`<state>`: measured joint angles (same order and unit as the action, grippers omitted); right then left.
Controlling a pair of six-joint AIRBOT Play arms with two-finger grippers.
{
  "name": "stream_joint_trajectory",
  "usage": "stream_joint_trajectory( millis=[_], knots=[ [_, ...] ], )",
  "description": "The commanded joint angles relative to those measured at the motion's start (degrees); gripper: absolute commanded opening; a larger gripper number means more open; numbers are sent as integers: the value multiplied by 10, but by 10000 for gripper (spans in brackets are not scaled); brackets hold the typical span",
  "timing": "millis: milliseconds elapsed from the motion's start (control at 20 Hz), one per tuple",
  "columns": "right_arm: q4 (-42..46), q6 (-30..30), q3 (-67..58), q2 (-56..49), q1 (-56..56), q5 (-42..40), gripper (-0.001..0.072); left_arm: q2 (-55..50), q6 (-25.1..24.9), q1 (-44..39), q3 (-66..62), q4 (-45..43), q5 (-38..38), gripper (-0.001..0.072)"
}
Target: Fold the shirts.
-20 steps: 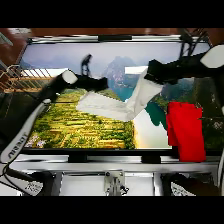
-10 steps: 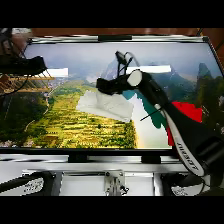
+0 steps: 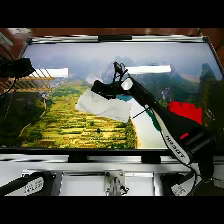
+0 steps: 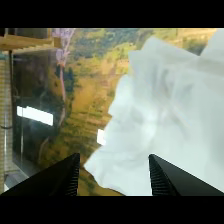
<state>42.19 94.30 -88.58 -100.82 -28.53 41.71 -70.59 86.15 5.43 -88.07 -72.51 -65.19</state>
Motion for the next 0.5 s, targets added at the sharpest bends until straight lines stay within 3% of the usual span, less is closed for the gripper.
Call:
stream_joint_trajectory(
  millis=[0, 100, 200, 350, 450],
  knots=[
    [164, 35, 0, 34, 77, 189, 551, 2, -2, 1, 1, -2, -5, 31],
    [295, 49, 1, 46, 131, 324, 551, 2, -7, 1, 1, -2, -5, 31],
    [316, 50, 28, 46, 175, 381, 551, 2, -6, 1, 1, -2, -5, 31],
    [209, 32, 123, 46, 195, 292, 553, 2, -6, 1, 1, -2, -7, 32],
    [115, -16, 178, 46, 190, 205, 655, 2, -6, 1, 0, -2, -14, 31]
  ],
)
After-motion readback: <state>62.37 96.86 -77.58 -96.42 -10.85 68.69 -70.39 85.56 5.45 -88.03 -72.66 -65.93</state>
